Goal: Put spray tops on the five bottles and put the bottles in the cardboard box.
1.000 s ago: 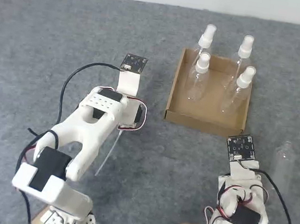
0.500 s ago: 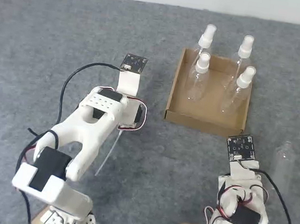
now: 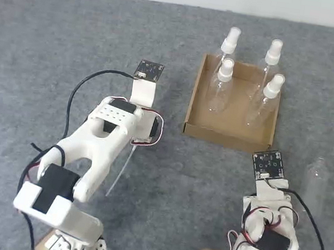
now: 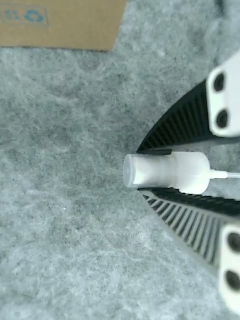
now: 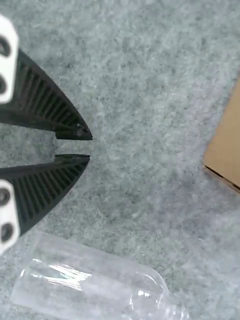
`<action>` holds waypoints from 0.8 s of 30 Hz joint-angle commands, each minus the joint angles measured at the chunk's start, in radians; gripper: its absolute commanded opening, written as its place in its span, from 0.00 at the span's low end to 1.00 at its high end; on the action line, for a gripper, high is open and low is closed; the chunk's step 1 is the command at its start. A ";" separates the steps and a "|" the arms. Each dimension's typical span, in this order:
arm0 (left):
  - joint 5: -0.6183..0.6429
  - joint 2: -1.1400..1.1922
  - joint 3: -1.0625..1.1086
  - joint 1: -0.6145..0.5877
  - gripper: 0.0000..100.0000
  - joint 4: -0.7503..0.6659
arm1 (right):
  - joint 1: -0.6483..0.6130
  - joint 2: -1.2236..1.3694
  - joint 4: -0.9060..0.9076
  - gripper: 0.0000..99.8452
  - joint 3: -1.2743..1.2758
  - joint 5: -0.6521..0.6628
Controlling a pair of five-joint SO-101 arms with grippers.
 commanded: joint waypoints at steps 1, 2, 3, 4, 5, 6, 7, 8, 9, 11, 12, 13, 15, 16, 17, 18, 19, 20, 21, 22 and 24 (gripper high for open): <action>0.005 -0.009 -0.005 -0.003 0.06 -0.012 | -0.002 -0.007 0.005 0.01 0.023 -0.009; 0.005 -0.009 -0.005 -0.003 0.06 -0.011 | -0.002 -0.007 0.005 0.01 0.023 -0.009; 0.005 -0.009 -0.005 -0.003 0.06 -0.011 | -0.002 -0.007 0.005 0.01 0.023 -0.009; 0.005 -0.009 -0.005 -0.002 0.06 -0.012 | -0.002 -0.007 0.005 0.01 0.023 -0.009; 0.005 -0.008 -0.005 0.002 0.06 -0.014 | -0.002 -0.007 0.005 0.01 0.023 -0.009; 0.005 -0.008 -0.007 0.003 0.06 -0.015 | -0.002 -0.007 0.005 0.01 0.023 -0.009; 0.005 -0.008 -0.007 0.003 0.06 -0.015 | -0.002 -0.007 0.005 0.01 0.023 -0.009; 0.005 -0.008 -0.007 0.003 0.06 -0.015 | -0.002 -0.007 0.005 0.01 0.023 -0.009; 0.005 -0.008 -0.007 0.003 0.06 -0.015 | -0.002 -0.007 0.005 0.01 0.023 -0.009; 0.005 -0.008 -0.007 0.000 0.06 -0.014 | -0.002 -0.007 0.005 0.01 0.023 -0.009; 0.005 -0.008 -0.007 0.000 0.06 -0.014 | -0.002 -0.007 0.005 0.01 0.023 -0.009; 0.005 -0.008 -0.007 0.000 0.06 -0.014 | -0.002 -0.007 0.005 0.01 0.023 -0.009; 0.005 -0.008 -0.005 0.002 0.06 -0.014 | -0.002 -0.007 0.005 0.01 0.023 -0.009; 0.005 -0.008 -0.005 0.002 0.06 -0.014 | -0.002 -0.007 0.005 0.01 0.023 -0.009; 0.005 -0.008 -0.005 0.002 0.06 -0.012 | -0.002 -0.007 0.005 0.01 0.023 -0.009; 0.005 -0.008 -0.005 0.002 0.06 -0.012 | -0.002 -0.007 0.005 0.01 0.023 -0.009; 0.005 -0.008 -0.005 0.002 0.06 -0.012 | -0.002 -0.007 0.005 0.01 0.023 -0.009; 0.005 -0.008 -0.005 0.002 0.06 -0.012 | -0.002 -0.007 0.005 0.01 0.023 -0.009; 0.005 -0.008 -0.005 0.000 0.06 -0.012 | -0.002 -0.007 0.005 0.01 0.023 -0.009; 0.006 -0.008 -0.005 -0.003 0.06 -0.012 | -0.002 -0.007 0.005 0.01 0.023 -0.009; 0.008 -0.008 -0.004 -0.005 0.06 -0.011 | -0.002 -0.007 0.005 0.01 0.023 -0.009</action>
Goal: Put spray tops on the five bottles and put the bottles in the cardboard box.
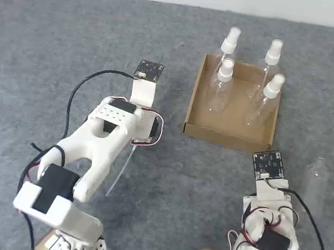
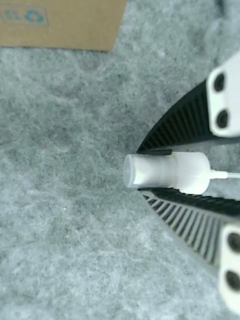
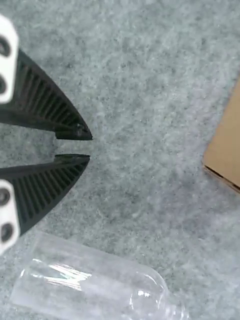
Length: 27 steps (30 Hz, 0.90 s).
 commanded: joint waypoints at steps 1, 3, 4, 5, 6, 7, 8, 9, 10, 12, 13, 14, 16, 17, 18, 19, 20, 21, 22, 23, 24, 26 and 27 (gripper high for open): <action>0.009 -0.008 -0.004 -0.005 0.06 -0.009 | -0.002 -0.007 0.005 0.01 0.023 -0.009; 0.009 -0.008 -0.004 -0.005 0.06 -0.009 | -0.002 -0.007 0.005 0.01 0.023 -0.009; 0.009 -0.008 -0.004 -0.005 0.06 -0.009 | -0.002 -0.007 0.005 0.01 0.023 -0.009; 0.009 -0.008 -0.004 -0.005 0.06 -0.009 | -0.002 -0.007 0.005 0.01 0.023 -0.009; 0.009 -0.008 -0.004 -0.005 0.06 -0.009 | -0.002 -0.007 0.005 0.01 0.023 -0.009; 0.009 -0.008 -0.004 -0.005 0.06 -0.009 | -0.002 -0.007 0.005 0.01 0.023 -0.009; 0.009 -0.008 -0.002 -0.005 0.06 -0.008 | -0.002 -0.007 0.005 0.01 0.023 -0.009; 0.009 -0.008 0.001 -0.003 0.06 -0.005 | -0.002 -0.007 0.005 0.01 0.023 -0.009; 0.009 -0.008 0.001 0.000 0.06 -0.005 | -0.002 -0.007 0.005 0.01 0.023 -0.009; 0.006 -0.008 0.001 0.005 0.06 -0.009 | -0.002 -0.007 0.005 0.01 0.023 -0.009; 0.006 -0.008 0.001 0.005 0.06 -0.009 | -0.002 -0.007 0.005 0.01 0.023 -0.009; 0.005 -0.008 0.001 0.005 0.06 -0.009 | -0.002 -0.007 0.005 0.01 0.023 -0.009; 0.005 -0.008 0.001 0.003 0.06 -0.009 | -0.002 -0.007 0.005 0.01 0.023 -0.009; 0.005 -0.008 0.001 0.002 0.06 -0.009 | -0.002 -0.007 0.005 0.01 0.023 -0.009; 0.005 -0.008 -0.001 0.002 0.06 -0.009 | -0.002 -0.007 0.005 0.01 0.023 -0.009; 0.005 -0.008 -0.001 0.003 0.06 -0.009 | -0.002 -0.007 0.005 0.01 0.023 -0.009; 0.005 -0.008 -0.002 0.005 0.06 -0.011 | -0.002 -0.007 0.005 0.01 0.023 -0.009; 0.005 -0.008 -0.004 0.005 0.06 -0.011 | -0.002 -0.007 0.005 0.01 0.023 -0.009; 0.005 -0.008 -0.004 0.005 0.06 -0.011 | -0.002 -0.007 0.005 0.01 0.023 -0.009; 0.005 -0.008 -0.004 0.005 0.06 -0.011 | -0.002 -0.007 0.005 0.01 0.023 -0.009; 0.005 -0.008 -0.002 0.005 0.06 -0.011 | -0.002 -0.007 0.005 0.01 0.023 -0.009; 0.005 -0.008 -0.002 0.005 0.06 -0.011 | -0.002 -0.007 0.005 0.01 0.023 -0.009; 0.005 -0.008 -0.002 0.005 0.06 -0.011 | -0.002 -0.007 0.005 0.01 0.023 -0.009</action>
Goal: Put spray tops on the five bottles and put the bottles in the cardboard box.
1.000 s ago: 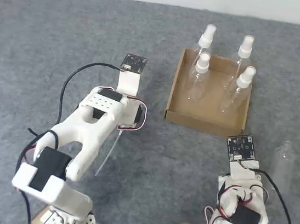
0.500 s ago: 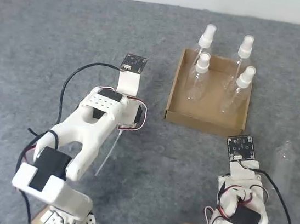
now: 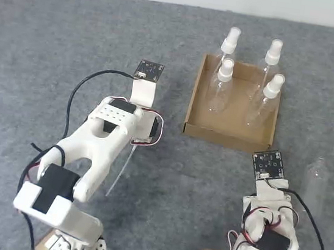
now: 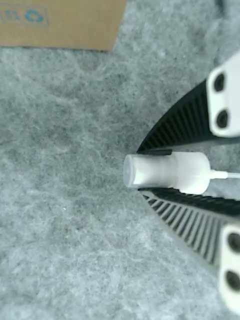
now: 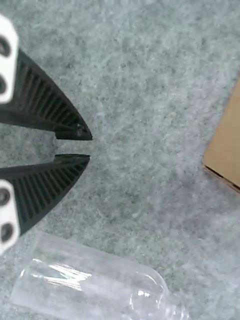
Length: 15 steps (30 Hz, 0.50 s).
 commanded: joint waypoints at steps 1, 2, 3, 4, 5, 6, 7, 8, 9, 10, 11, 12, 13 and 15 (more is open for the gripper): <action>0.005 -0.008 -0.002 0.005 0.06 -0.011 | -0.002 -0.007 0.005 0.01 0.023 -0.009; 0.005 -0.008 -0.002 0.005 0.06 -0.011 | -0.002 -0.007 0.005 0.01 0.023 -0.009; 0.005 -0.008 -0.002 0.005 0.06 -0.011 | -0.002 -0.007 0.005 0.01 0.023 -0.009; 0.005 -0.008 -0.002 0.005 0.06 -0.011 | -0.002 -0.007 0.005 0.01 0.023 -0.009; 0.005 -0.008 -0.001 0.005 0.06 -0.011 | -0.002 -0.007 0.005 0.01 0.023 -0.009; 0.005 -0.008 -0.001 0.003 0.06 -0.009 | -0.002 -0.007 0.005 0.01 0.023 -0.009; 0.005 -0.008 -0.001 0.000 0.06 -0.009 | -0.002 -0.007 0.005 0.01 0.023 -0.009; 0.005 -0.008 -0.001 0.000 0.06 -0.009 | -0.002 -0.007 0.005 0.01 0.023 -0.009; 0.005 -0.008 -0.001 -0.002 0.06 -0.009 | -0.002 -0.007 0.005 0.01 0.023 -0.011; 0.005 -0.009 -0.001 -0.002 0.06 -0.009 | -0.005 -0.007 0.005 0.01 0.023 -0.014; 0.005 -0.009 -0.001 -0.002 0.06 -0.009 | -0.007 -0.007 0.005 0.01 0.023 -0.015; 0.005 -0.009 -0.001 -0.002 0.06 -0.009 | -0.007 -0.007 0.005 0.01 0.023 -0.015; 0.005 -0.009 -0.001 -0.002 0.06 -0.009 | -0.007 -0.007 0.005 0.01 0.023 -0.015; 0.005 -0.009 -0.001 -0.002 0.06 -0.009 | -0.007 -0.007 0.005 0.01 0.023 -0.015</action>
